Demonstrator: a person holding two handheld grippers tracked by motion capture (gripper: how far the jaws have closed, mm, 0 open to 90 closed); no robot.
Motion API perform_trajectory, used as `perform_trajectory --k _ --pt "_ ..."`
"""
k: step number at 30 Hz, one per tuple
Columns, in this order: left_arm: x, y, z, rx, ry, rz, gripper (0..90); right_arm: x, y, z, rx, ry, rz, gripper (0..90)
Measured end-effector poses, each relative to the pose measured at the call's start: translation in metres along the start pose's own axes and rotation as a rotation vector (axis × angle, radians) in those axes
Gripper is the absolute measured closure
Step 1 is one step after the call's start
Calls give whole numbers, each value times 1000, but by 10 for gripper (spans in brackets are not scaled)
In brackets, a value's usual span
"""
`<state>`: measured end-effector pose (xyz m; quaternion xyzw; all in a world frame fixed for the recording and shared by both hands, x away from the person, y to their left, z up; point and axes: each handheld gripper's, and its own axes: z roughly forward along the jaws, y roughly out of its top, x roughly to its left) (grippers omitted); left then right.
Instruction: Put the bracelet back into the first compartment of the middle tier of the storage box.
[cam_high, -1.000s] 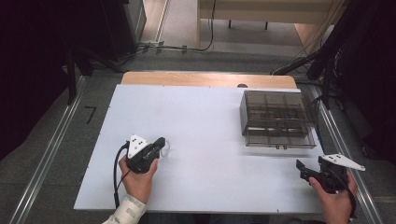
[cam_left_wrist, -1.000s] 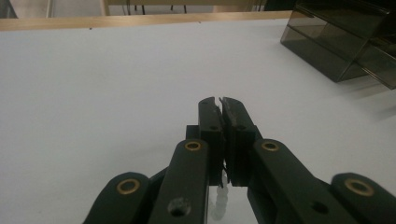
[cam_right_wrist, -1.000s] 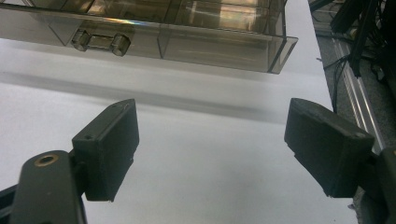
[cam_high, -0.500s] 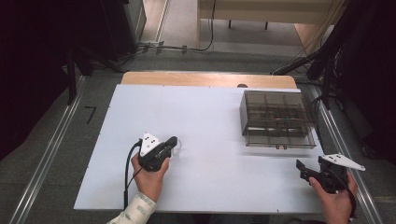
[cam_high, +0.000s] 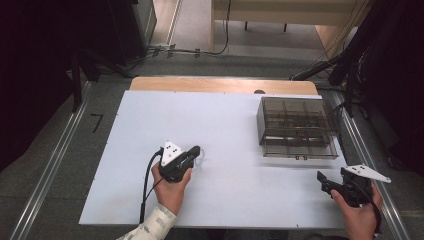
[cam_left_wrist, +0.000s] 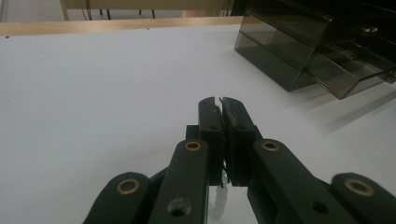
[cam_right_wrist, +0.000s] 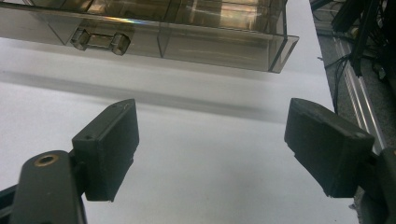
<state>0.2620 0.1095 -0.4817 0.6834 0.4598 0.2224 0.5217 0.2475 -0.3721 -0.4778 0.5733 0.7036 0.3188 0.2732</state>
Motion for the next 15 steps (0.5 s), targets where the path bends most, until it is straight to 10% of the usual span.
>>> perform_trajectory --k 15 --pt "-13 3 14 -10 -30 9 882 0 0 1 5 4 -2 162"
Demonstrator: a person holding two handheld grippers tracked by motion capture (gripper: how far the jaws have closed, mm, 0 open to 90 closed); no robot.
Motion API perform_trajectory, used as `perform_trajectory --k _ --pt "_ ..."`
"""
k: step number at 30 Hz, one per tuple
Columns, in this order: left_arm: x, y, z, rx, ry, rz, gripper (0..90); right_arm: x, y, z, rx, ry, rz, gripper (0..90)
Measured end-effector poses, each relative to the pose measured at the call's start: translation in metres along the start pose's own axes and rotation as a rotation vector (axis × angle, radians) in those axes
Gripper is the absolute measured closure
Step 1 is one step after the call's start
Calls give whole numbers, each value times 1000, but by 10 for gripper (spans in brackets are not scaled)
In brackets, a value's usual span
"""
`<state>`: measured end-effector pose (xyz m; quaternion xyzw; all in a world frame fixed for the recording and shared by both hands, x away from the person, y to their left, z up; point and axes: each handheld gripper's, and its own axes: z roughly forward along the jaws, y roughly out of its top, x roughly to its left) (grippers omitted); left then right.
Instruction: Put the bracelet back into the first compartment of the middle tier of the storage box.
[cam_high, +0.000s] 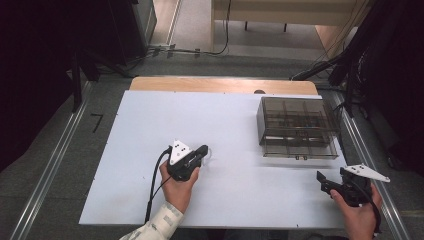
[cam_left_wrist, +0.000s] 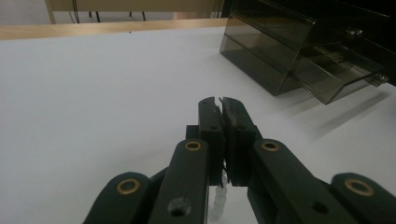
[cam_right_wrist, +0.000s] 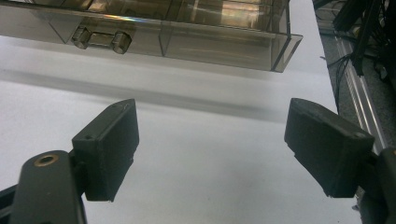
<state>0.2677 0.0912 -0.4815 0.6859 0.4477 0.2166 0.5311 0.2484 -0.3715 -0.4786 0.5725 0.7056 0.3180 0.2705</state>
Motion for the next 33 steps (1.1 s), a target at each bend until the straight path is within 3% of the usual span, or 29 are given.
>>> perform_trajectory --k 33 --pt "-26 9 28 -6 -68 2 882 -1 0 1 2 2 -2 162"
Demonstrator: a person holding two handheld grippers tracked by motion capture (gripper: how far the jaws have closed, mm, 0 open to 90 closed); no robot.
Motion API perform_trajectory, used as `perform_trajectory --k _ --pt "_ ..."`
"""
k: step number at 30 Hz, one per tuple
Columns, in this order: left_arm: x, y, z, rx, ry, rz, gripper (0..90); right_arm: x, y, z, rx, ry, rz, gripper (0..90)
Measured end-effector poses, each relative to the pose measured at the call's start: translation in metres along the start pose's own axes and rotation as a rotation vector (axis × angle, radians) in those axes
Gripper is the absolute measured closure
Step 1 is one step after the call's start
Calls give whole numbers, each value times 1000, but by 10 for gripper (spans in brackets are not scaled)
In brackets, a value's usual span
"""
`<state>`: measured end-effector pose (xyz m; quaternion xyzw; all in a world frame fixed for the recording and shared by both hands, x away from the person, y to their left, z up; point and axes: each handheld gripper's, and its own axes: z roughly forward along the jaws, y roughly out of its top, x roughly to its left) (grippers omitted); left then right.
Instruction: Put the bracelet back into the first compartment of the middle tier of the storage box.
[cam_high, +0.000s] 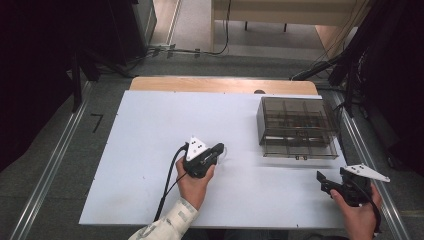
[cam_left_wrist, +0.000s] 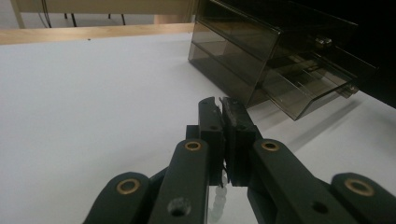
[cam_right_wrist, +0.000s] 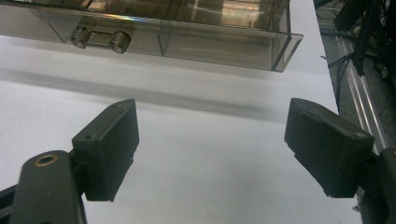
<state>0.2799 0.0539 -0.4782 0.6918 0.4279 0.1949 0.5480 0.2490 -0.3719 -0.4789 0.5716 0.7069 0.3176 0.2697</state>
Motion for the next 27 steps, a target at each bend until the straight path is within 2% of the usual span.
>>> perform_trajectory --k 12,27 --pt "-11 3 14 -15 -33 -6 882 1 0 1 0 4 -1 162" --pt "-17 6 23 -22 -46 0 882 1 0 1 2 7 3 162"
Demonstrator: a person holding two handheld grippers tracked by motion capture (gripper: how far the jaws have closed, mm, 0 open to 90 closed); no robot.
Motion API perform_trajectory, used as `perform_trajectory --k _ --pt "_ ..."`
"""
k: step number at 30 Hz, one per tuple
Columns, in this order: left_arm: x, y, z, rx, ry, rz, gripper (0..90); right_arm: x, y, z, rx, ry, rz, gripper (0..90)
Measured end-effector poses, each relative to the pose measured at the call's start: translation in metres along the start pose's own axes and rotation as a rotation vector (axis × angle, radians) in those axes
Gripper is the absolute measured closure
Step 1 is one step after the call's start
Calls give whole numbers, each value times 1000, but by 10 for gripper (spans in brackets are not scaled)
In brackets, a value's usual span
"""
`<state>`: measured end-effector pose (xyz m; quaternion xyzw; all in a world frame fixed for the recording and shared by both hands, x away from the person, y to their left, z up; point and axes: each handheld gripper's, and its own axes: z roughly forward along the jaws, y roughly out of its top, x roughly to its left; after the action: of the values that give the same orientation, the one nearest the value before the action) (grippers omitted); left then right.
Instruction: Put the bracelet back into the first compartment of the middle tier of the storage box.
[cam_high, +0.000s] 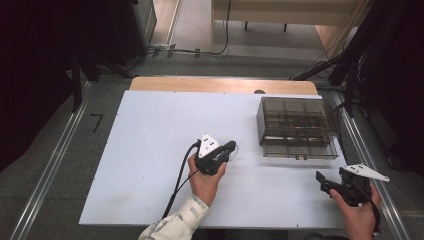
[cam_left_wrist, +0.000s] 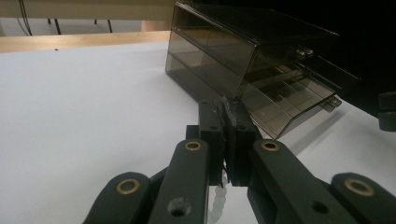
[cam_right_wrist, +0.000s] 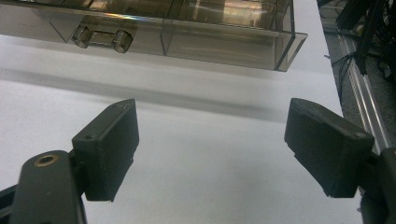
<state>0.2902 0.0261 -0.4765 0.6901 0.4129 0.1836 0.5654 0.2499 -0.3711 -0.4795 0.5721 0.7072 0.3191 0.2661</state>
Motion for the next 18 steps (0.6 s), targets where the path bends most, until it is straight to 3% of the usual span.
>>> perform_trajectory --k 18 --pt "-11 4 13 -17 -29 16 882 0 0 1 6 0 2 162"
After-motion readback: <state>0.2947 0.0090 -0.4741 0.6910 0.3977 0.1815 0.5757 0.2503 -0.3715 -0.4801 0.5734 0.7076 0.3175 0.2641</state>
